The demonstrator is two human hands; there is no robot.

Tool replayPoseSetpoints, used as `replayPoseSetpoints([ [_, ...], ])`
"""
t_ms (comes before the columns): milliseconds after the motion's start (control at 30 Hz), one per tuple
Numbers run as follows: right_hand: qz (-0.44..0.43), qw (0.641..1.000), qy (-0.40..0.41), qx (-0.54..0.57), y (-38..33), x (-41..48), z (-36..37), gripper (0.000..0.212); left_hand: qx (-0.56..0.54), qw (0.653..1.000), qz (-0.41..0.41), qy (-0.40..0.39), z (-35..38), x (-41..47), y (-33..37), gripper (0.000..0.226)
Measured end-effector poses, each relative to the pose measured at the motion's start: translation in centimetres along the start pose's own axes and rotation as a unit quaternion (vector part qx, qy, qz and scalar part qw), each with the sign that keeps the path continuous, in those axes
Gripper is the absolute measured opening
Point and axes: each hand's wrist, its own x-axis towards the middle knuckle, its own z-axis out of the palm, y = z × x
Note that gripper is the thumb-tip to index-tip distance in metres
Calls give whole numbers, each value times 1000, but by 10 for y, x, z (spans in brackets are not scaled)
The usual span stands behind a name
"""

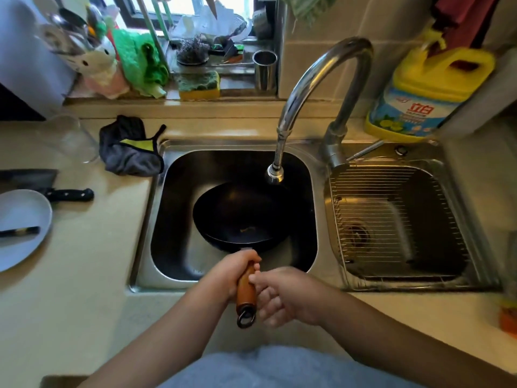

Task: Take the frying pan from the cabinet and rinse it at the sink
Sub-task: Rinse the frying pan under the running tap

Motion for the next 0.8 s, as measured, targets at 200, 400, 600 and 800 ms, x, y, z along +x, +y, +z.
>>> replayPoseSetpoints([
  [200,-92,980,176,15,-23,-12,-88,24,-10,1000,20,14,2,3,-20,10],
  [400,-177,933,302,83,-77,-7,-173,12,-17,999,33,25,0,-12,-28,7],
  [600,-250,882,368,157,-122,7,-210,13,-43,998,45,28,5,-28,-33,7],
  [800,-248,873,387,163,-134,12,-223,13,-56,997,45,32,7,-34,-35,9],
])
